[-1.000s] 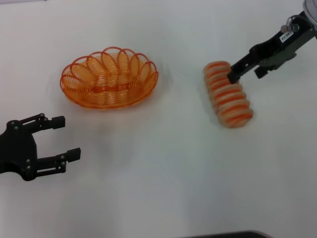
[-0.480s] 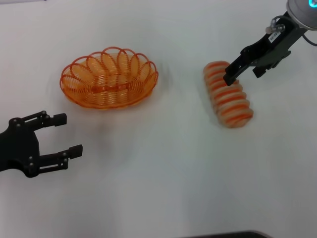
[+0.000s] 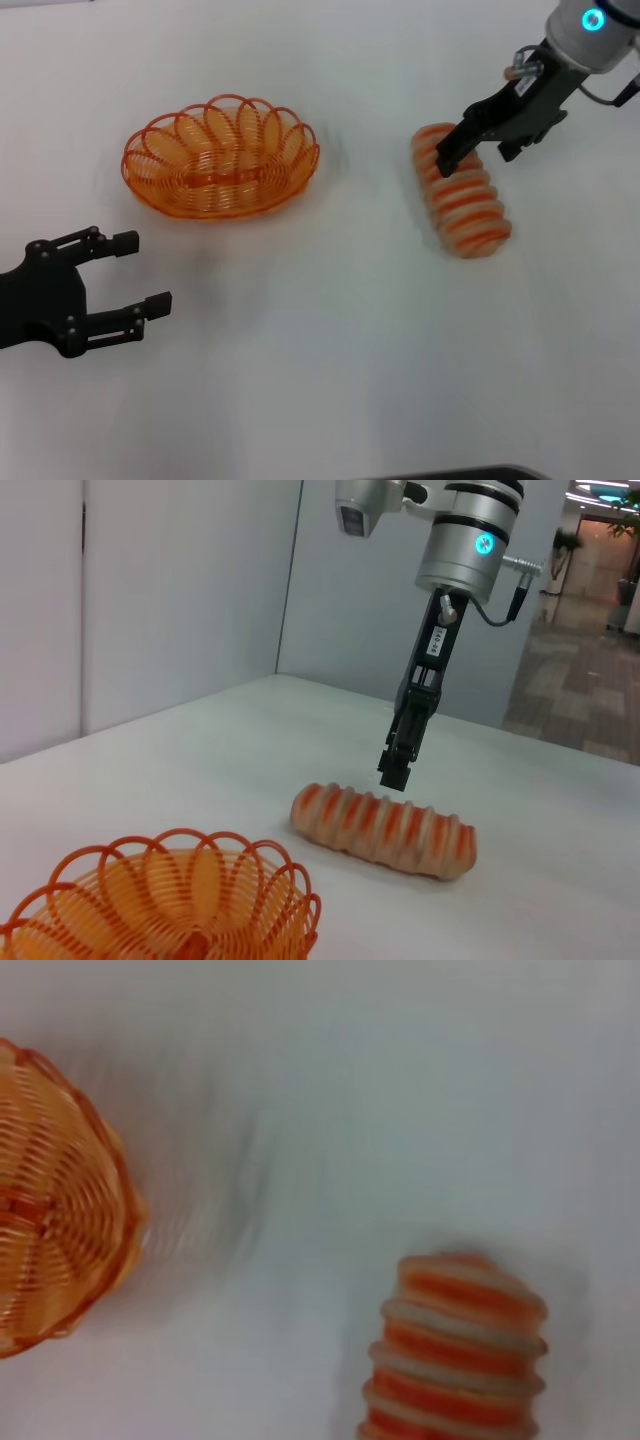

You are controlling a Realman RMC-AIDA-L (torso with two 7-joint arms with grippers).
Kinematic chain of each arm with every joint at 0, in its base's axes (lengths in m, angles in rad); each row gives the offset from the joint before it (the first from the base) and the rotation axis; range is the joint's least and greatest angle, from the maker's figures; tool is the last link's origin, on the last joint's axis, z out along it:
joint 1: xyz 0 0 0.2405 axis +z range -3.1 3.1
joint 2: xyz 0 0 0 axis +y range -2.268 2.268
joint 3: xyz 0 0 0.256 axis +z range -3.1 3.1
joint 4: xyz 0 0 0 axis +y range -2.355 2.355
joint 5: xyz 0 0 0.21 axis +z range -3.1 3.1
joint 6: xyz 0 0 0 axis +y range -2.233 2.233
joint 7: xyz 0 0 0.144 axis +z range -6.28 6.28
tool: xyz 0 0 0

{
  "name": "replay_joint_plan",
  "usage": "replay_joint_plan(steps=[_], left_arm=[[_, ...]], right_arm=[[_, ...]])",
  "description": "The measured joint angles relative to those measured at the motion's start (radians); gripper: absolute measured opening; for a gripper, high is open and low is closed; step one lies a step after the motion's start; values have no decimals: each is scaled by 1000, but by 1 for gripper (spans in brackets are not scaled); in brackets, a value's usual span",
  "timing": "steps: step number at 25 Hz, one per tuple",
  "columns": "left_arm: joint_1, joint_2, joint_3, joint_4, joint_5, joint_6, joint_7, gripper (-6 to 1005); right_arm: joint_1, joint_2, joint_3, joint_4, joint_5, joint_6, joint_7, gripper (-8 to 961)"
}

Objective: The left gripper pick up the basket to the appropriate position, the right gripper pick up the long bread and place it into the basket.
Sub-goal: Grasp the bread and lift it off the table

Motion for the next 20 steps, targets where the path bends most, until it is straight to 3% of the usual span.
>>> replay_joint_plan(steps=[7, 20], left_arm=[[7, 0, 1, -16, 6, -7, 19, 817], [4, 0, -3, -91, 49, -59, 68, 816]], right_arm=[[2, 18, -20, 40, 0, 51, 6, 907], [-9, 21, -24, 46, -1, 55, 7, 890]])
